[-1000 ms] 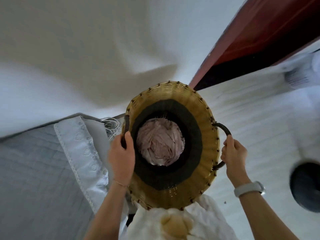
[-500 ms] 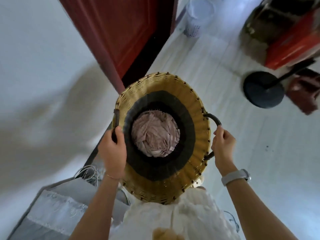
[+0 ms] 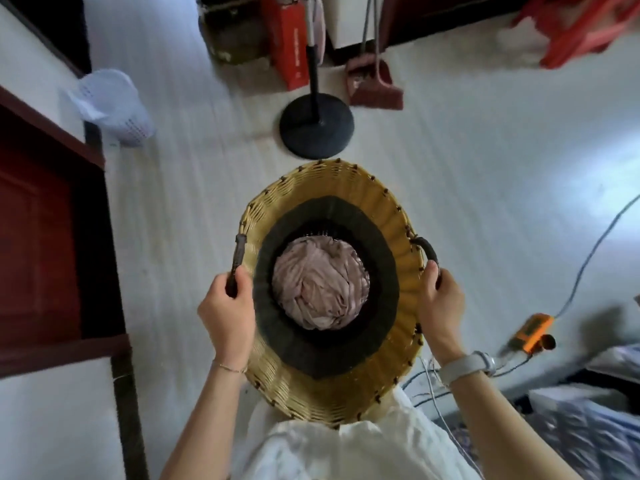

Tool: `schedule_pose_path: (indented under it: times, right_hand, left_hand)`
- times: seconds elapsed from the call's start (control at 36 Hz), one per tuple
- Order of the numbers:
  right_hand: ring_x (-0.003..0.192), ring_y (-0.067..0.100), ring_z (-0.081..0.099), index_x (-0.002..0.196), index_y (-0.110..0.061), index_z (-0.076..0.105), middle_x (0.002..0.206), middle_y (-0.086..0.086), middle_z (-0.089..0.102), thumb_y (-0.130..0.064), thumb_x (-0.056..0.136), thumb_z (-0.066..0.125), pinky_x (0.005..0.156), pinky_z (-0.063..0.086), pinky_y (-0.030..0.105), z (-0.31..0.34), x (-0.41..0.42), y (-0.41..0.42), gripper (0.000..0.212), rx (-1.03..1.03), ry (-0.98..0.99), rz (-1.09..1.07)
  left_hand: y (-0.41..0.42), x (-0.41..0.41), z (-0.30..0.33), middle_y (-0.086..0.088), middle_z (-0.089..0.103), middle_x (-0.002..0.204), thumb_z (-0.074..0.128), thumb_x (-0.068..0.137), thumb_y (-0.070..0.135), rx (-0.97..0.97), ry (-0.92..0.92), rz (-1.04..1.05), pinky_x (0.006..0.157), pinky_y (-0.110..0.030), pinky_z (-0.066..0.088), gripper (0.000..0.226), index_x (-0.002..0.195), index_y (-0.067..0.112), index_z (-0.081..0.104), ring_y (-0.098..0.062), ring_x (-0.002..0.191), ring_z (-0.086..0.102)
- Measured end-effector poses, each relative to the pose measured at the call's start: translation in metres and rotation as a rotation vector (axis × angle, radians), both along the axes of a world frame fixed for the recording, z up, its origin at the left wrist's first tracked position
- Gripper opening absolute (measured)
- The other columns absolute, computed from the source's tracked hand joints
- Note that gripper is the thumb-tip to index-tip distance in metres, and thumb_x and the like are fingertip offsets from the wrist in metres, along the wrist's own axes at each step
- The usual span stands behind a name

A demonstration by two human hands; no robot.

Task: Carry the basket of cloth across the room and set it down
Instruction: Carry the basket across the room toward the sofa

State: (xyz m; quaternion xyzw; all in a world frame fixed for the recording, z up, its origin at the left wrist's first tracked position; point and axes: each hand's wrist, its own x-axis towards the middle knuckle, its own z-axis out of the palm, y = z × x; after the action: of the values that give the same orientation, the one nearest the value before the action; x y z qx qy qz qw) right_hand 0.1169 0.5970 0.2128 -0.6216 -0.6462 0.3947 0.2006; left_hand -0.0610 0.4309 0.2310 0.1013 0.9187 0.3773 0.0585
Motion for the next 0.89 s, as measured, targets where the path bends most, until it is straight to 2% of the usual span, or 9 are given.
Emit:
schedule_pose_path:
  times: [0.06, 0.14, 0.28, 0.36, 0.5, 0.58, 0.64, 0.78, 0.89]
  right_hand:
    - [0.05, 0.015, 0.03, 0.06, -0.008, 0.041, 0.053, 0.002, 0.036, -0.028, 0.095, 0.036, 0.049, 0.022, 0.03, 0.005, 0.028, 0.029, 0.041, 0.023, -0.011, -0.123]
    - [0.05, 0.015, 0.029, 0.053, -0.016, 0.035, 0.051, 0.0, 0.034, -0.027, 0.095, 0.038, 0.048, 0.02, 0.029, 0.013, 0.066, 0.064, 0.042, 0.047, -0.008, -0.291]
    - [0.051, 0.017, 0.029, 0.056, -0.01, 0.039, 0.052, 0.004, 0.032, -0.029, 0.093, 0.039, 0.052, 0.024, 0.03, 0.021, 0.119, 0.108, 0.042, 0.071, 0.073, -0.553]
    - [0.05, 0.014, 0.028, 0.053, -0.016, 0.031, 0.052, 0.002, 0.031, -0.025, 0.094, 0.039, 0.049, 0.023, 0.023, 0.029, 0.142, 0.135, 0.043, 0.114, 0.068, -0.68]
    - [0.051, 0.014, 0.029, 0.052, -0.016, 0.032, 0.052, 0.002, 0.032, -0.026, 0.093, 0.04, 0.05, 0.023, 0.03, 0.027, 0.173, 0.181, 0.043, 0.139, 0.037, -0.869]
    - [0.051, 0.014, 0.031, 0.055, -0.012, 0.037, 0.052, 0.002, 0.035, -0.026, 0.093, 0.04, 0.049, 0.026, 0.025, 0.026, 0.186, 0.211, 0.041, 0.136, 0.02, -0.971]
    - [0.052, 0.015, 0.031, 0.056, -0.013, 0.037, 0.052, 0.002, 0.035, -0.027, 0.093, 0.04, 0.051, 0.026, 0.03, 0.025, 0.193, 0.233, 0.04, 0.125, 0.009, -1.03]
    - [0.055, 0.017, 0.032, 0.056, -0.01, 0.039, 0.057, 0.007, 0.038, -0.03, 0.092, 0.04, 0.052, 0.025, 0.033, 0.029, 0.209, 0.284, 0.041, 0.125, -0.011, -1.134]
    - [0.053, 0.015, 0.03, 0.054, -0.012, 0.035, 0.053, 0.003, 0.035, -0.028, 0.093, 0.04, 0.051, 0.024, 0.032, 0.039, 0.222, 0.31, 0.042, 0.124, 0.011, -1.217]
  left_hand:
    - [0.044, 0.011, 0.001, -0.01, 0.057, 0.062, 0.05, 0.091, 0.023, 0.011, -0.029, -0.111, 0.046, -0.022, 0.032, 0.033, 0.074, -0.003, 0.061, -0.008, 0.05, 0.046]
    - [0.109, 0.026, 0.008, -0.009, 0.056, 0.063, 0.049, 0.091, 0.021, 0.021, -0.06, -0.267, 0.043, -0.012, 0.033, 0.031, 0.074, -0.002, 0.061, -0.006, 0.051, 0.045]
    - [0.21, 0.057, 0.018, -0.005, 0.051, 0.058, 0.049, 0.091, 0.019, 0.065, -0.071, -0.5, 0.046, -0.004, 0.036, 0.029, 0.069, 0.002, 0.057, -0.006, 0.05, 0.043]
    - [0.267, 0.073, 0.017, -0.007, 0.052, 0.059, 0.049, 0.091, 0.022, 0.075, -0.077, -0.624, 0.043, -0.01, 0.034, 0.034, 0.069, -0.002, 0.058, -0.009, 0.05, 0.043]
    - [0.353, 0.102, 0.013, -0.007, 0.05, 0.056, 0.049, 0.09, 0.025, 0.076, -0.127, -0.784, 0.048, -0.024, 0.032, 0.037, 0.065, -0.002, 0.056, -0.012, 0.05, 0.041]
    - [0.403, 0.115, 0.009, -0.002, 0.045, 0.051, 0.048, 0.091, 0.024, 0.063, -0.162, -0.888, 0.047, -0.024, 0.03, 0.037, 0.061, 0.003, 0.05, -0.011, 0.05, 0.039]
    - [0.439, 0.122, 0.008, -0.001, 0.043, 0.05, 0.048, 0.091, 0.024, 0.048, -0.169, -0.946, 0.046, -0.024, 0.028, 0.037, 0.06, 0.004, 0.048, -0.011, 0.049, 0.037]
    - [0.523, 0.142, 0.011, -0.011, 0.047, 0.055, 0.048, 0.091, 0.025, 0.03, -0.182, -1.042, 0.049, -0.026, 0.03, 0.038, 0.061, 0.0, 0.051, -0.019, 0.052, 0.038]
    - [0.575, 0.163, 0.018, -0.004, 0.041, 0.05, 0.048, 0.091, 0.024, 0.029, -0.167, -1.113, 0.048, -0.024, 0.028, 0.039, 0.058, 0.004, 0.045, -0.014, 0.049, 0.035]
